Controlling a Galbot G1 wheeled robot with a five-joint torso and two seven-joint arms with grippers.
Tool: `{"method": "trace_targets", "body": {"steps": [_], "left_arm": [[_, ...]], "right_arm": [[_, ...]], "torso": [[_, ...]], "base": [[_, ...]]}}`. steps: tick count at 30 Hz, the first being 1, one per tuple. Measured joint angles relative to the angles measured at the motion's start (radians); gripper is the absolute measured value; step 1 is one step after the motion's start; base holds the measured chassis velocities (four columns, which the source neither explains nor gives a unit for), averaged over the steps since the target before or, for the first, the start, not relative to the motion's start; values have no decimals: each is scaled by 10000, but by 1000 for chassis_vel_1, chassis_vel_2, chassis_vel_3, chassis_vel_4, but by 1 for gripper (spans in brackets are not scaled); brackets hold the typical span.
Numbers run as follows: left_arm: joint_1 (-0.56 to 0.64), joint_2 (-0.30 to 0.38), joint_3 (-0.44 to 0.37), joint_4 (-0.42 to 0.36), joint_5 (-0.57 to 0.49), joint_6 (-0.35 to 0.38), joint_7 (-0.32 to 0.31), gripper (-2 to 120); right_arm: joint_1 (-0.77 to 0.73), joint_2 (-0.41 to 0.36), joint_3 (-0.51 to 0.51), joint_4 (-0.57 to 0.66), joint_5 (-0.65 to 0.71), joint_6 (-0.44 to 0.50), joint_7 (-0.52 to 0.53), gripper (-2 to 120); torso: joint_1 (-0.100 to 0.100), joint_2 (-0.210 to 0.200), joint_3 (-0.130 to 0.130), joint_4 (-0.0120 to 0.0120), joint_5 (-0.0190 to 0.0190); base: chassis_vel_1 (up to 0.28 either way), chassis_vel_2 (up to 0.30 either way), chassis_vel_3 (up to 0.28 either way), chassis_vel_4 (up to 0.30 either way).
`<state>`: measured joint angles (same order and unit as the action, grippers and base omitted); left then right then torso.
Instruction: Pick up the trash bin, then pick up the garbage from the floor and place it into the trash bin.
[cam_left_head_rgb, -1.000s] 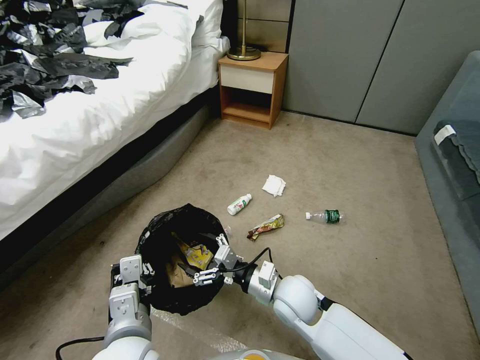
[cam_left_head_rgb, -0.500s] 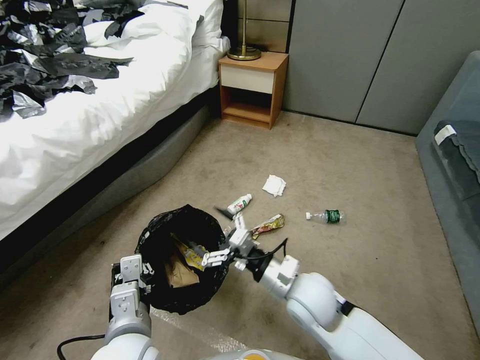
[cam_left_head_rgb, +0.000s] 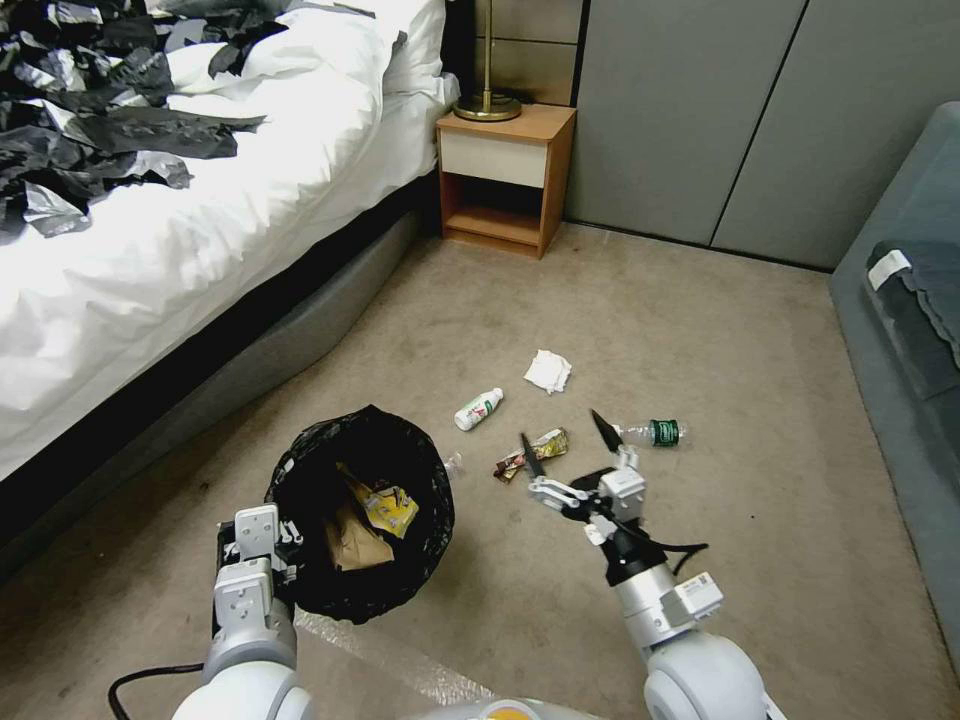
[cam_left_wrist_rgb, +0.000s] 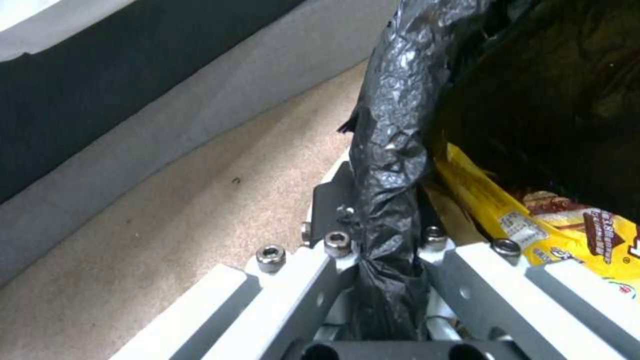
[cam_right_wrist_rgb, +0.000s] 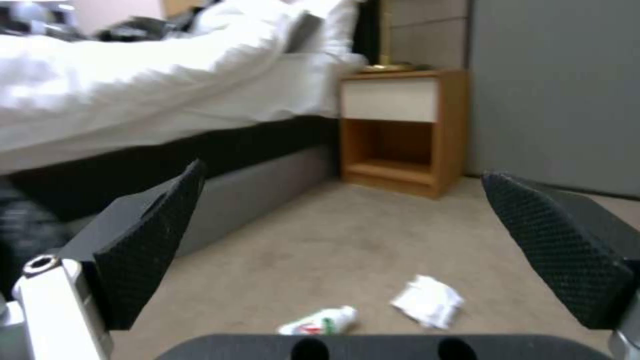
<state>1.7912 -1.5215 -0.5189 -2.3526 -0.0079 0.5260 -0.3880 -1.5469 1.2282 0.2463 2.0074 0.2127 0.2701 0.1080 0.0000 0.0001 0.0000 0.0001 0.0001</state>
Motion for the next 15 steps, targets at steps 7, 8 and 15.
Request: {"method": "trace_targets", "body": {"steps": [7,8,15], "left_arm": [[75,5,20,-129,0,-16,0,0],[75,5,20,-129,0,-16,0,0],[131,2,13,-192,4,-35,0,0]], "right_arm": [[51,175,246,-163,107,-180,304,100],[51,175,246,-163,107,-180,304,100],[143,252,318,-330,131,-186,311,100]], "torso": [[0,0,0,-1,-1],[0,0,0,-1,-1],[-1,0,0,0,-1]], "base": [[0,0,0,0],[0,0,0,0],[0,0,0,0]]}}
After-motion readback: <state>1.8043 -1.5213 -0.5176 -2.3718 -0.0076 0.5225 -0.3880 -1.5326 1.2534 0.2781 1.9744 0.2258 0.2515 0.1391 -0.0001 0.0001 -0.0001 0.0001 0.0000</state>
